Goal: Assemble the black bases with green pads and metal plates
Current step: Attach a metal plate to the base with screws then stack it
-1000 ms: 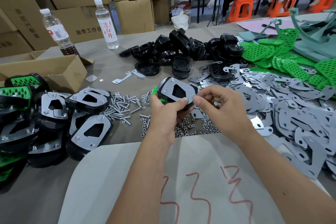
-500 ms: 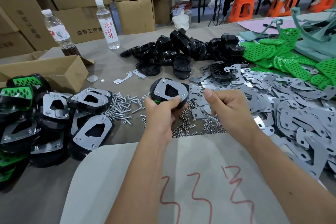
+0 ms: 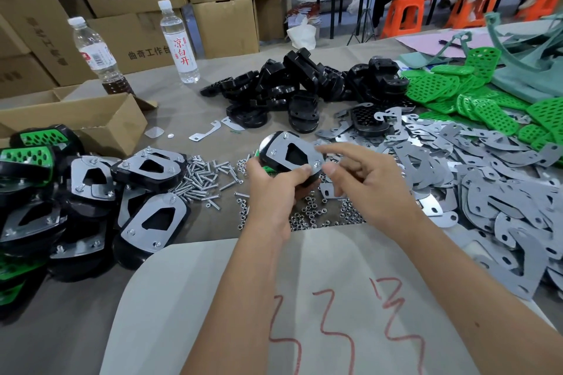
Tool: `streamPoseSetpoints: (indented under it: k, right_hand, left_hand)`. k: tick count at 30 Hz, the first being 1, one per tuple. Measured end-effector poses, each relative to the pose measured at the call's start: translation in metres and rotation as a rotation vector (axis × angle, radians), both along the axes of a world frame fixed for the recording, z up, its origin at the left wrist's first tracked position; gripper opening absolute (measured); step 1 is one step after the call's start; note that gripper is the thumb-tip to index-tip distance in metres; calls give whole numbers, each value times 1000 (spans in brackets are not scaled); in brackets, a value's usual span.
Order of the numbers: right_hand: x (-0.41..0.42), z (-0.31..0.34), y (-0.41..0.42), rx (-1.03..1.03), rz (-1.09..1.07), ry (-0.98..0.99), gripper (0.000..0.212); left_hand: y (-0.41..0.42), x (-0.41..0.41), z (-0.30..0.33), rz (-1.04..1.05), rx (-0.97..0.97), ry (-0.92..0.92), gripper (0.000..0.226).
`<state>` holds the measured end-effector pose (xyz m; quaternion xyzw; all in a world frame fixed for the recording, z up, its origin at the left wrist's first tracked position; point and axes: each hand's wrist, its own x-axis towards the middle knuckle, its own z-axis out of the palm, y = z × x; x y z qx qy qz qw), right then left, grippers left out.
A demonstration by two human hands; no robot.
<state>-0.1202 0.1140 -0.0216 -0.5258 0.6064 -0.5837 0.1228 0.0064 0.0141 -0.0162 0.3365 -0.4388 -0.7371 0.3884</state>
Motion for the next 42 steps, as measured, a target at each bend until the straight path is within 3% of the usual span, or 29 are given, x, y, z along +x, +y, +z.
streamPoseSetpoints:
  k: [6, 11, 19, 28, 32, 34, 36, 39, 42]
  right_hand:
    - [-2, -3, -3, -46, -57, -9, 20]
    - [1, -4, -4, -30, -211, 140, 17]
    - [9, 6, -11, 122, -350, 355, 19]
    - [77, 37, -66, 78, -415, 3, 26]
    - [130, 67, -102, 26, -59, -34, 14]
    - [162, 76, -117, 9, 151, 113, 20]
    - [191, 78, -137, 46, 266, 340, 35]
    - [223, 81, -164, 184, 215, 721, 50]
    - [236, 88, -181, 269, 187, 877, 50]
  left_hand:
    - [8, -3, -1, -50, -133, -44, 49]
    - [12, -5, -2, -24, -100, 0, 35]
    - [13, -2, 2, 31, -161, -69, 47]
    - [6, 44, 37, 363, -360, -156, 47]
    - [-15, 100, 56, 589, -312, -113, 39]
    - [-36, 135, 63, 693, -234, -39, 33]
    - [-55, 169, 65, 807, -194, -148, 26]
    - [-66, 205, 61, 906, -239, -459, 27]
    - [-67, 211, 63, 990, -238, -526, 38]
